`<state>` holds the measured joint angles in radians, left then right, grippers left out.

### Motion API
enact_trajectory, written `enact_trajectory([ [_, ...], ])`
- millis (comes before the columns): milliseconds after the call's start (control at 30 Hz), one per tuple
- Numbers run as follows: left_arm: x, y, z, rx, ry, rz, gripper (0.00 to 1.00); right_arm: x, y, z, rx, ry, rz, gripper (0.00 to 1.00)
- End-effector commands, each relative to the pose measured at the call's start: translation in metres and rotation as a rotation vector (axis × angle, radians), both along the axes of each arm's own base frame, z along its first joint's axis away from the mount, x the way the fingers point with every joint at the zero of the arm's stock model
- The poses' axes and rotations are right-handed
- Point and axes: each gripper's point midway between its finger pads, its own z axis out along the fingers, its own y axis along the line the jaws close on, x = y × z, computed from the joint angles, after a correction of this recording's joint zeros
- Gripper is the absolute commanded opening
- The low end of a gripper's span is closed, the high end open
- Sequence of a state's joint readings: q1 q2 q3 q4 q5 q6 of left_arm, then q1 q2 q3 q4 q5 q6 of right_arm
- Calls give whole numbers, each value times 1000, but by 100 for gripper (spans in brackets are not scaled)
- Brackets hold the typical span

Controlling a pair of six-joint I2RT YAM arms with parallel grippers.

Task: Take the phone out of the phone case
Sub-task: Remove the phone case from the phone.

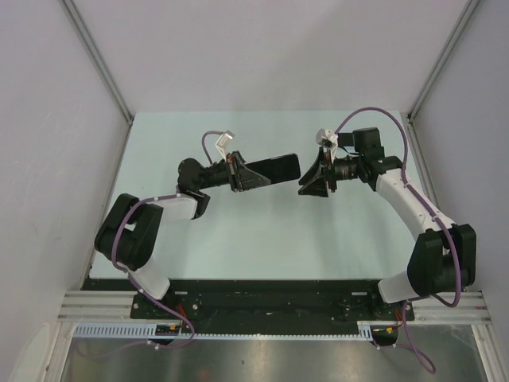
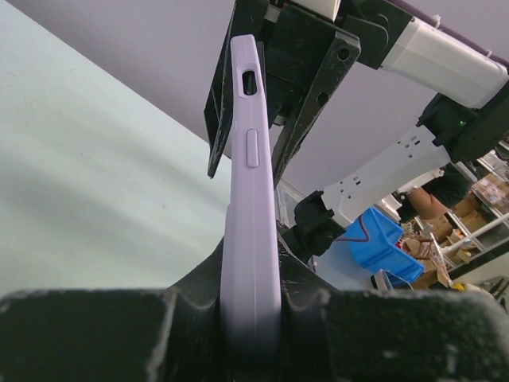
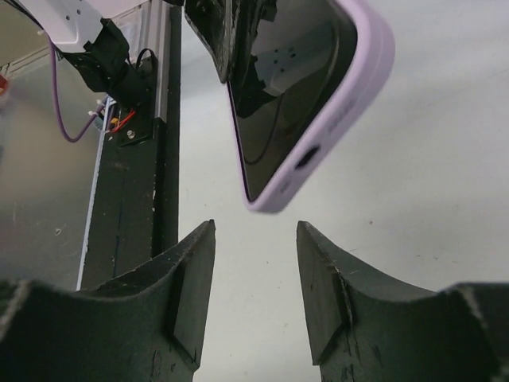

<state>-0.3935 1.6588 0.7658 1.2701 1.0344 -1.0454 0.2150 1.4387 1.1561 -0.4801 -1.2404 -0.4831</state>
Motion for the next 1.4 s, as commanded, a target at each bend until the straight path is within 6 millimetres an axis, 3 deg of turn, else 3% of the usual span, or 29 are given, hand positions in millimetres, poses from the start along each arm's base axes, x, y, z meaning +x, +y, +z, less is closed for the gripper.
enact_trajectory([
  [0,-22,-6,40,-127,-341,-47,0,0,8,14,34,-33,46,50],
  [200,-30,-18,34,-120,-328,-95,0,-7,9,9,34,-50,83,48],
  [367,-31,-17,38,-124,-327,-99,0,-17,6,5,37,-139,138,35],
  [800,-34,-16,40,-125,-324,-105,0,-28,-5,8,77,-174,164,43],
  [1367,-35,-16,41,-122,-307,-123,0,-31,-9,1,74,-263,193,30],
])
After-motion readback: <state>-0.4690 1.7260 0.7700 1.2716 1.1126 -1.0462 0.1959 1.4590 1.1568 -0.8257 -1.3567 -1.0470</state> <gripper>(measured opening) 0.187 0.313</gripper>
